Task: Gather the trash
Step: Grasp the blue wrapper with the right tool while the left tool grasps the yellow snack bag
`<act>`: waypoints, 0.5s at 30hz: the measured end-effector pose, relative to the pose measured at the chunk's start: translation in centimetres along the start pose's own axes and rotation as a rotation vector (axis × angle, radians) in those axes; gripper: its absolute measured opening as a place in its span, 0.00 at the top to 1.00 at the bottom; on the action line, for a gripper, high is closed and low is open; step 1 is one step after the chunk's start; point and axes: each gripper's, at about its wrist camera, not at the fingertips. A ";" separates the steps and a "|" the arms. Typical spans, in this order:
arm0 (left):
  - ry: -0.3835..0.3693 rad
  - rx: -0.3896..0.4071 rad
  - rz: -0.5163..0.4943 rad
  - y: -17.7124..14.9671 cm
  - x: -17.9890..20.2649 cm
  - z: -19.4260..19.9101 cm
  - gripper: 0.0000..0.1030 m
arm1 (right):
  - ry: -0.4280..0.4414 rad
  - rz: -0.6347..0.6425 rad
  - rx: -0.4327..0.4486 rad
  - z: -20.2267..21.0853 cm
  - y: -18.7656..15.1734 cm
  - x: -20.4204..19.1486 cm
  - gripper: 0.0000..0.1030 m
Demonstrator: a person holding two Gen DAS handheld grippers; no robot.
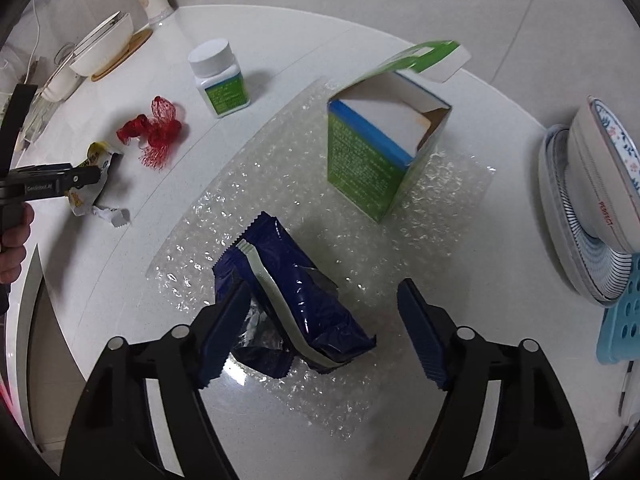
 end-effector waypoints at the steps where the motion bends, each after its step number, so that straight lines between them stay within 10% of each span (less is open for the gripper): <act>1: 0.007 -0.006 -0.002 0.2 0.0 -0.3 0.15 | 0.004 0.004 -0.006 -0.2 0.0 -0.1 0.37; 15: 0.052 -0.036 -0.011 0.8 0.7 -0.8 0.46 | 0.037 -0.028 -0.056 -1.7 0.1 -0.2 0.79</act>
Point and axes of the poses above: each gripper's, at about its wrist camera, not at the fingertips, and z roughly against the way its jaws point, x to its right, y to its top, and after that the axes turned 15 degrees about z, right-handed
